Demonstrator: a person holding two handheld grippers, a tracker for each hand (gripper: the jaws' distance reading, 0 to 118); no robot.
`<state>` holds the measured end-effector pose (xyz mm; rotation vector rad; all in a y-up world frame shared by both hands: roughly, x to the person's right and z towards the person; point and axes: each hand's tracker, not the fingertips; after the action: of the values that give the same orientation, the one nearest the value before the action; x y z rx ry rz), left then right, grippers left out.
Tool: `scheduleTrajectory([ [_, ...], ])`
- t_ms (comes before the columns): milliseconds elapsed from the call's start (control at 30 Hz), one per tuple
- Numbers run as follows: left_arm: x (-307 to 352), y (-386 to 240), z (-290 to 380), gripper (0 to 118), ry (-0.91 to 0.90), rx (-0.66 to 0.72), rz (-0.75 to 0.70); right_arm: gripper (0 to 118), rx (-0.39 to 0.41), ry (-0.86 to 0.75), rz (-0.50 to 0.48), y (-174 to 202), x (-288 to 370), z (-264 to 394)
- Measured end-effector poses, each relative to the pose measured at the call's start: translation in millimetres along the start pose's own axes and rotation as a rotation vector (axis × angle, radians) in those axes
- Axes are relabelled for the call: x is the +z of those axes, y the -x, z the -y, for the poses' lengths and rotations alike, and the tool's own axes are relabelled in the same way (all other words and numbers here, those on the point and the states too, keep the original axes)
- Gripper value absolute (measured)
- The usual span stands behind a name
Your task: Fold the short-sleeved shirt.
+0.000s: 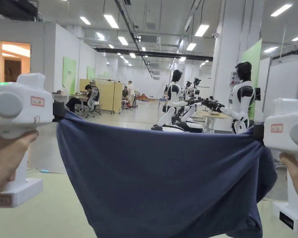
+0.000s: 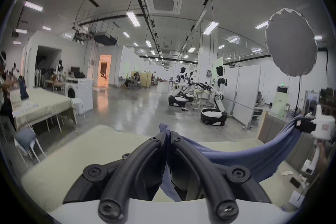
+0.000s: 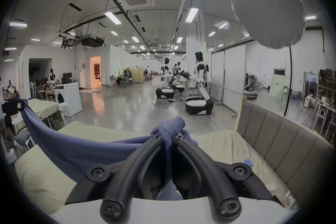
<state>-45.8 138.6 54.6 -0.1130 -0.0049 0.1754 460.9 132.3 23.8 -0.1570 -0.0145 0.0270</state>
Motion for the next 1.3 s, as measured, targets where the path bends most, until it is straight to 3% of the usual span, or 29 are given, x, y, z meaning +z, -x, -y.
scheduleTrajectory([
  [133,35,21,84,5,0.087,0.09,0.057,5,0.006,0.089,-0.032,-11,16,76],
  [200,58,28,124,5,0.112,0.092,0.061,5,-0.035,0.162,-0.055,-18,29,117],
  [333,111,42,201,5,0.235,0.172,0.101,5,-0.047,0.228,-0.08,-27,87,207],
  [567,214,70,283,5,0.283,0.35,0.08,5,-0.193,0.379,-0.018,-33,208,313],
  [667,248,84,310,5,0.348,0.437,0.047,5,-0.206,0.451,0.008,-29,251,342],
  [833,281,82,348,5,0.466,0.334,-0.03,5,-0.131,0.614,0.012,-18,280,377],
  [967,282,86,359,5,0.508,0.305,-0.03,6,-0.174,0.633,-0.004,-19,280,381],
  [1000,282,88,357,6,0.502,0.308,-0.027,16,-0.155,0.643,0.001,-18,277,378],
  [1033,282,87,356,13,0.499,0.302,-0.027,38,-0.136,0.657,0.019,-18,277,377],
  [1067,282,86,354,42,0.492,0.279,-0.048,77,-0.11,0.657,0.04,-18,278,376],
  [1100,284,83,351,65,0.489,0.213,-0.108,90,-0.095,0.652,0.042,-19,282,374],
  [1133,289,82,346,70,0.468,0.17,-0.14,89,-0.093,0.635,0.05,-22,287,370],
  [1300,312,52,315,70,0.314,-0.011,-0.129,89,-0.038,0.441,0.05,-29,308,342],
])
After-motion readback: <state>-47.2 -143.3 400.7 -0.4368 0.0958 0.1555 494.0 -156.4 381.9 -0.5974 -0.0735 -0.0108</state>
